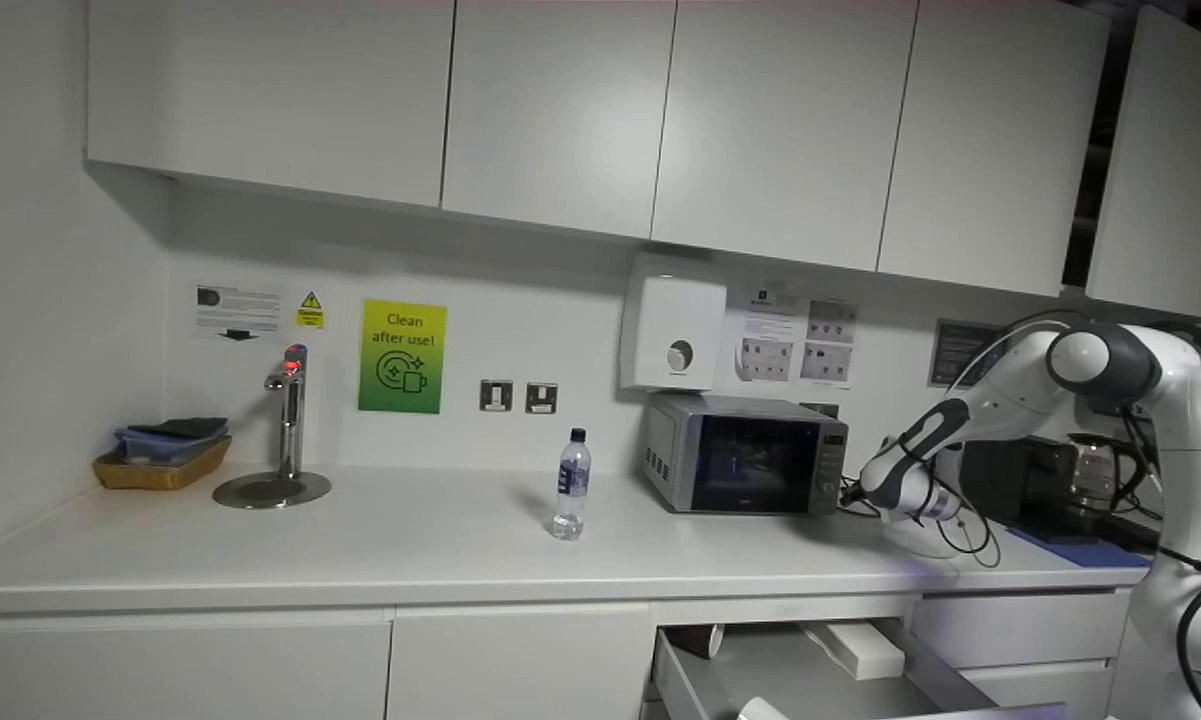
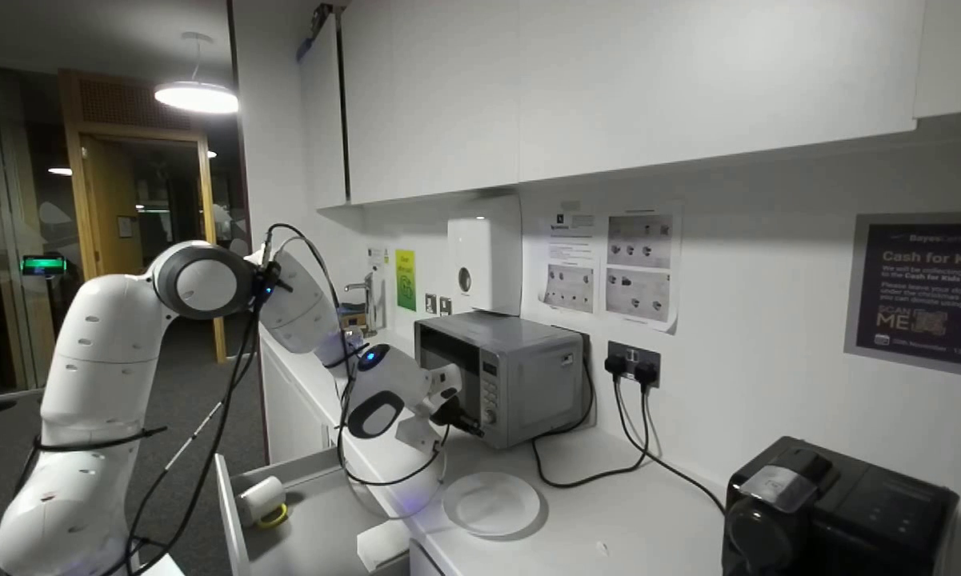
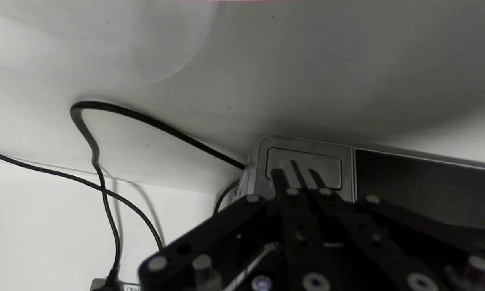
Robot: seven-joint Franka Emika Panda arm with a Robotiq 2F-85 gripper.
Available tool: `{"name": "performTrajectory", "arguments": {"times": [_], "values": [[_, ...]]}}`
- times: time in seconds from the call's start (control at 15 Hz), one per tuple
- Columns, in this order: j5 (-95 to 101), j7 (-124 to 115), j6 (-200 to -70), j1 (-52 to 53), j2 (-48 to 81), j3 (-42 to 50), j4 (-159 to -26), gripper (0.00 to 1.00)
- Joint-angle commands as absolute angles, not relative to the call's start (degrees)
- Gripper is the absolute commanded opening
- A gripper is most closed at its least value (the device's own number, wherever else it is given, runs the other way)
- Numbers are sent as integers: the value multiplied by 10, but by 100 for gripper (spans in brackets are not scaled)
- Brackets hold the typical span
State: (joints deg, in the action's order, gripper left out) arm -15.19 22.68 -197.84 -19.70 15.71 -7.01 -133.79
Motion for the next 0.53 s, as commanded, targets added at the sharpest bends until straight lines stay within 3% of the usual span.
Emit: {"name": "performTrajectory", "arguments": {"times": [0.0, 0.47], "values": [[-152, 227, -1978, -196, 158, -70, -1338, 1], [-152, 226, -1978, -196, 158, -70, -1338, 0]]}}
